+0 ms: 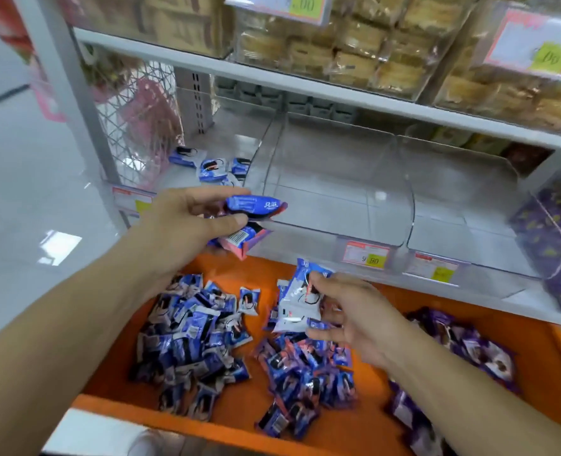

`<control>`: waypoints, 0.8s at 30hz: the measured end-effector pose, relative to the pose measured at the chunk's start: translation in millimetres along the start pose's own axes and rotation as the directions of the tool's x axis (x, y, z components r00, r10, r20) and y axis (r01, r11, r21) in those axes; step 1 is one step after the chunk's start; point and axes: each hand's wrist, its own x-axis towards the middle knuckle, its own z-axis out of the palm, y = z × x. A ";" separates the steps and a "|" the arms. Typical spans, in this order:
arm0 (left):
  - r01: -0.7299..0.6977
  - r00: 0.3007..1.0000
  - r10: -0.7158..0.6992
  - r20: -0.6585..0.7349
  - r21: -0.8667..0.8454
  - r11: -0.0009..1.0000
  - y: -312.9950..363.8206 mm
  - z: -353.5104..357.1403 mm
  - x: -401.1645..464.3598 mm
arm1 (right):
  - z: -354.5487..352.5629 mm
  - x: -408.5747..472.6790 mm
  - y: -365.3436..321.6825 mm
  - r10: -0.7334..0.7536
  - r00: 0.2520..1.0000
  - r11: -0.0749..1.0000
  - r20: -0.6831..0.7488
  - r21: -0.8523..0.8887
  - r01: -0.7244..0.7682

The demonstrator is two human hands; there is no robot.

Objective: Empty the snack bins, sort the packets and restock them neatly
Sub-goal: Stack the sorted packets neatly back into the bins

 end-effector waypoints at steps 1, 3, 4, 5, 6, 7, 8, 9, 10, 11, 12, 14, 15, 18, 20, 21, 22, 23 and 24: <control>-0.013 1.000 0.013 -0.006 0.007 1.000 1.8 -5.1 1.8 | 17.2 7.6 10.1 0.028 0.999 0.999 0.016 -0.027 -0.028; -0.019 1.000 0.019 -0.016 -0.012 1.000 2.8 -13.7 4.6 | 57.1 25.1 25.3 0.076 0.995 0.996 0.057 -0.052 -0.073; -0.020 1.000 0.020 -0.023 -0.010 1.000 1.9 -18.2 5.4 | 79.1 34.4 31.1 0.100 0.991 0.994 0.084 -0.056 -0.095; -0.025 0.999 0.025 -0.029 -0.005 1.000 0.3 -21.7 6.0 | 99.2 43.9 37.8 0.121 0.985 0.991 0.119 -0.065 -0.114; -0.030 0.999 0.030 -0.034 0.005 1.000 -1.1 -25.2 7.1 | 117.6 52.7 43.9 0.145 0.977 0.988 0.156 -0.074 -0.135; -0.033 0.999 0.034 -0.035 0.020 0.999 -3.4 -28.8 8.9 | 132.6 60.6 49.3 0.174 0.969 0.983 0.178 -0.085 -0.161; -0.030 0.999 0.031 -0.032 0.035 0.999 -5.4 -32.1 10.5 | 142.1 65.8 53.1 0.193 0.965 0.979 0.179 -0.101 -0.177; -0.022 0.999 0.023 -0.028 0.041 0.999 -7.7 -34.9 12.1 | 144.9 70.3 56.3 0.191 0.968 0.977 0.165 -0.126 -0.172; -0.013 1.000 0.014 -0.020 0.044 0.999 -9.2 -37.3 13.0 | 143.8 71.9 55.6 0.179 0.973 0.977 0.147 -0.143 -0.158; -0.010 1.000 0.011 -0.012 0.050 0.999 -11.2 -38.8 14.1 | 137.9 72.6 52.1 0.162 0.977 0.980 0.140 -0.137 -0.143; -0.010 1.000 0.010 -0.006 0.059 0.998 -12.8 -38.8 14.6 | 127.9 70.3 45.5 0.136 0.980 0.988 0.142 -0.093 -0.124; -0.031 0.999 0.030 0.010 0.092 0.995 -15.3 -33.4 14.9 | 100.7 60.6 25.0 0.089 0.982 0.990 0.166 0.091 -0.106; -0.042 0.999 0.039 0.024 0.118 0.992 -17.0 -28.9 15.0 | 85.4 52.9 13.0 0.062 0.978 0.980 0.201 0.176 -0.098; -0.052 0.984 0.015 0.179 0.205 0.977 -20.3 -4.8 11.5 | 51.1 23.4 -21.6 -0.042 0.947 0.955 0.317 0.291 -0.055; -0.060 0.947 -0.014 0.321 0.218 0.974 -23.1 14.5 6.1 | 37.8 11.1 -26.3 -0.053 0.943 0.976 0.329 0.218 -0.022; -0.060 0.928 -0.027 0.371 0.221 0.973 -24.8 24.6 3.7 | 31.0 7.8 -22.5 -0.056 0.948 0.982 0.313 0.187 -0.004; -0.044 0.913 -0.048 0.405 0.215 0.976 -25.4 34.0 0.5 | 22.8 6.5 -16.0 -0.062 0.957 0.986 0.282 0.169 0.014; -0.020 0.904 -0.073 0.421 0.213 0.977 -26.9 42.1 -1.0 | 13.1 7.1 -7.2 -0.070 0.969 0.987 0.238 0.157 0.033; -0.003 0.897 -0.095 0.433 0.220 0.976 -27.8 49.0 -3.0 | 3.1 7.9 1.7 -0.078 0.978 0.987 0.195 0.153 0.049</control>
